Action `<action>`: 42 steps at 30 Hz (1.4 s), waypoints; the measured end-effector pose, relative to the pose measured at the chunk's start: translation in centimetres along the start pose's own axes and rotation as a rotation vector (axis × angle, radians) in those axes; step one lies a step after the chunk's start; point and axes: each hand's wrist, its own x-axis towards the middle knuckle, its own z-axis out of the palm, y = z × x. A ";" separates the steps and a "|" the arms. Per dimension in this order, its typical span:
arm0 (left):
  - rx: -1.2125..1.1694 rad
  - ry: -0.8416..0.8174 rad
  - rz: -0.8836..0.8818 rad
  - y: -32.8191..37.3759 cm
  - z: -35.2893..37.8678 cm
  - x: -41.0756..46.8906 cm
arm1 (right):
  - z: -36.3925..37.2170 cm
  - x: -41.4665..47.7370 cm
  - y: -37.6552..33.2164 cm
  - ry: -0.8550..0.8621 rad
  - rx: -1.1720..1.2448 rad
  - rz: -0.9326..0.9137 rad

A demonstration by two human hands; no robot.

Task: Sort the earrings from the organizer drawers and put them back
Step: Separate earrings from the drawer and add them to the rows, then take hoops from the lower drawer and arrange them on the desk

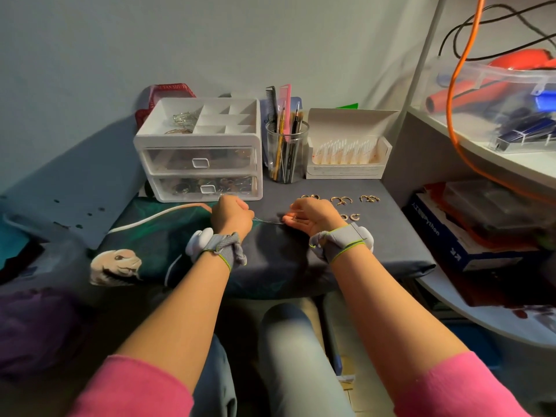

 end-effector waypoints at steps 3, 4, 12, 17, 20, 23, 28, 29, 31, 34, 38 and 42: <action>0.054 0.001 0.011 0.0 -0.2 -0.3 | -0.3 0.3 -0.1 0.016 -0.017 -0.017; 0.075 0.010 0.019 0.0 -0.2 -0.3 | -0.4 0.3 -0.1 0.014 -0.018 -0.020; 0.162 0.032 0.020 -0.2 -0.2 -0.1 | -0.6 1.1 0.3 0.056 0.067 -0.058; 0.162 0.047 0.012 -0.3 -0.5 -0.1 | -0.3 1.3 0.5 0.124 0.154 -0.083; 0.146 0.053 0.001 -0.3 -0.9 0.0 | -0.2 1.4 0.5 0.151 0.194 -0.106; 0.133 0.071 -0.003 -0.7 -1.2 0.2 | 0.4 1.1 0.5 0.154 0.208 -0.141; 0.069 0.077 -0.031 -1.3 -2.7 0.9 | 2.7 0.4 0.4 0.083 0.194 -0.133; 0.058 0.074 -0.036 -1.2 -3.1 0.8 | 3.1 0.3 0.4 0.067 0.172 -0.129; 0.045 0.097 -0.036 -1.1 -4.0 1.0 | 4.3 0.1 0.4 0.026 0.128 -0.121; 0.051 0.132 -0.022 -1.4 -5.2 1.7 | 6.2 -0.1 0.5 -0.018 0.133 -0.097; 0.012 0.138 -0.014 -1.8 -6.2 2.6 | 8.6 -0.1 1.1 -0.111 0.149 -0.128; -0.041 0.115 -0.005 -2.2 -6.6 3.6 | 10.6 0.7 2.1 -0.093 0.027 -0.185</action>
